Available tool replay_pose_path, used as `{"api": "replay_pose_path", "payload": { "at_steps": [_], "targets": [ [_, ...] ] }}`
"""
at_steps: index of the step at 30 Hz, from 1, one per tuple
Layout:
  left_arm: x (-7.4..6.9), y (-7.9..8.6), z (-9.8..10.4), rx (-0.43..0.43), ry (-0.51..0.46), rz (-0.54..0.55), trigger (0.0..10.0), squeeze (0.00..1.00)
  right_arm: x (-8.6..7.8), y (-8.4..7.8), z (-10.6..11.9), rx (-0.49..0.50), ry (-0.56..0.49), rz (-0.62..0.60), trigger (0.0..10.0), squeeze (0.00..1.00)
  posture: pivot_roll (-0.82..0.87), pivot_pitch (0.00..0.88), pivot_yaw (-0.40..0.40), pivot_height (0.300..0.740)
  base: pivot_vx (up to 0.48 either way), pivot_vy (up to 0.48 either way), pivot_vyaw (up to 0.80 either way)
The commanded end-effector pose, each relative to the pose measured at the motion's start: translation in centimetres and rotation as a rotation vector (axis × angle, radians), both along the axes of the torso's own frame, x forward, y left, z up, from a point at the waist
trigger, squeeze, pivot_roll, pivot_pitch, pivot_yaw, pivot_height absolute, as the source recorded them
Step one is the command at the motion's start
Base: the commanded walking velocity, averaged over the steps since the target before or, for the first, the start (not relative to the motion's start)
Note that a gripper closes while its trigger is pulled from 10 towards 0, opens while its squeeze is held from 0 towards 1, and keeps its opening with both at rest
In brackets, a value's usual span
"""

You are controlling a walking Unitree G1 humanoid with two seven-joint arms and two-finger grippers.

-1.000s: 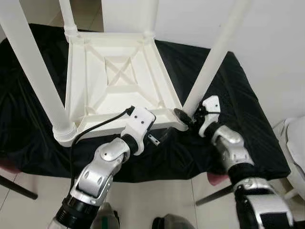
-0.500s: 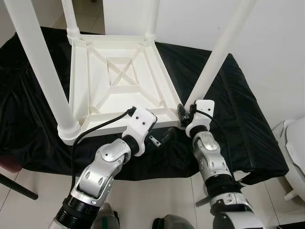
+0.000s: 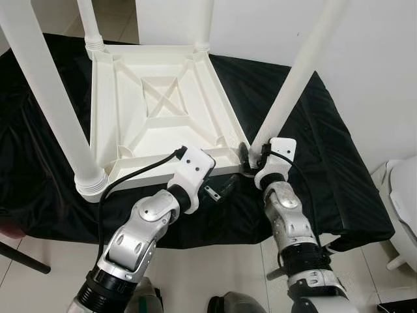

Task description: Building children table

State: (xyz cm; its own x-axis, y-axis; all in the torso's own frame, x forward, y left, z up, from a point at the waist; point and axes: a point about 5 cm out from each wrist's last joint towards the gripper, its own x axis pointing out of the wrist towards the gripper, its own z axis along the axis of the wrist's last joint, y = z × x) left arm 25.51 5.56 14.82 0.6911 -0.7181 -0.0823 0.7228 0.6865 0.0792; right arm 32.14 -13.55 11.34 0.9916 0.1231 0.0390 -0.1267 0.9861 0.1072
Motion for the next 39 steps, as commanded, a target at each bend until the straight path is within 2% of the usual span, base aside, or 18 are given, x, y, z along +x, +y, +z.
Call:
{"api": "replay_pose_path", "payload": {
  "at_steps": [1,3,4,5,6,7,8,9,10,19,20,21,23,24,31,39],
  "targets": [
    [-0.2,-0.4,-0.1,0.002,0.000,-0.025,10.0,0.00,0.1,-0.3,0.3,0.011,-0.004,0.016,10.0,1.00,-0.02,0.000,-0.090,0.740,0.000,0.000,0.00],
    [-0.2,-0.4,-0.1,0.001,0.000,-0.025,10.0,0.00,0.1,-0.3,0.4,0.009,-0.006,0.040,10.0,1.00,-0.02,0.000,-0.090,0.740,0.000,0.000,0.00],
    [-0.2,-0.4,-0.1,0.000,-0.001,-0.026,10.0,0.00,0.4,-0.7,0.7,-0.027,-0.014,0.139,10.0,0.09,-0.02,0.000,-0.091,0.740,0.000,0.000,0.00],
    [-0.2,-0.4,-0.1,0.000,-0.001,-0.026,10.0,0.00,0.6,-1.1,1.0,-0.057,-0.019,0.218,10.0,0.00,-0.02,0.000,-0.091,0.740,0.000,0.000,0.00],
    [-0.2,-0.4,-0.1,0.000,-0.001,-0.026,10.0,0.00,0.6,-1.1,1.0,-0.057,-0.019,0.218,10.0,0.00,-0.02,0.000,-0.091,0.740,0.000,0.000,0.00],
    [-0.2,-0.4,-0.1,-0.001,-0.001,-0.026,10.0,0.00,0.7,-1.4,1.2,-0.091,-0.025,0.311,10.0,0.00,-0.02,0.000,-0.091,0.740,0.000,0.000,0.00],
    [-0.2,-0.4,-0.1,-0.001,-0.001,-0.026,10.0,0.00,0.7,-1.4,1.2,-0.091,-0.025,0.311,10.0,0.00,-0.02,0.000,-0.091,0.740,0.000,0.000,0.00],
    [-0.1,-0.4,0.0,-0.003,-0.002,-0.024,10.0,0.00,0.9,-2.0,1.5,-0.146,-0.033,0.431,10.0,0.00,-0.03,0.000,-0.089,0.740,0.000,0.000,0.00],
    [-0.1,-0.4,0.0,-0.004,-0.002,-0.023,10.0,0.00,1.0,-2.3,1.5,-0.160,-0.033,0.473,10.0,0.00,-0.03,0.000,-0.089,0.740,0.000,0.000,0.00],
    [0.0,-0.3,0.1,-0.006,-0.006,-0.017,10.0,0.00,1.5,-2.7,1.0,-0.205,0.009,0.592,10.0,0.00,-0.02,0.000,-0.088,0.740,0.000,0.000,0.00],
    [0.1,-0.3,0.2,-0.007,-0.007,-0.013,10.0,0.00,1.5,-2.8,0.7,-0.220,0.025,0.607,7.6,0.00,-0.01,0.000,-0.089,0.740,0.000,0.000,0.00],
    [0.1,-0.3,0.2,-0.008,-0.008,-0.010,10.0,0.00,1.5,-3.0,0.4,-0.227,0.033,0.613,1.9,0.00,-0.01,0.000,-0.088,0.740,0.000,0.000,0.00],
    [0.1,-0.3,0.2,-0.008,-0.008,-0.008,10.0,0.00,1.5,-3.1,0.3,-0.229,0.037,0.618,1.9,0.00,-0.01,0.000,-0.088,0.740,0.000,0.000,0.00],
    [0.1,-0.3,0.2,-0.010,-0.007,-0.006,10.0,0.00,1.4,-3.2,0.1,-0.231,0.043,0.624,0.0,0.00,-0.01,0.000,-0.089,0.740,0.000,0.000,0.00],
    [-0.1,-0.2,0.2,-0.009,-0.005,-0.003,10.0,0.00,1.3,-3.7,-0.3,-0.221,0.051,0.640,0.0,0.00,-0.01,0.000,-0.088,0.740,0.000,0.000,0.00],
    [-0.1,-0.1,0.3,-0.010,-0.005,-0.005,10.0,0.00,1.5,-4.3,-0.2,-0.200,0.027,0.595,0.0,0.00,-0.02,0.000,-0.083,0.740,0.000,0.000,0.00]
  ]
}}
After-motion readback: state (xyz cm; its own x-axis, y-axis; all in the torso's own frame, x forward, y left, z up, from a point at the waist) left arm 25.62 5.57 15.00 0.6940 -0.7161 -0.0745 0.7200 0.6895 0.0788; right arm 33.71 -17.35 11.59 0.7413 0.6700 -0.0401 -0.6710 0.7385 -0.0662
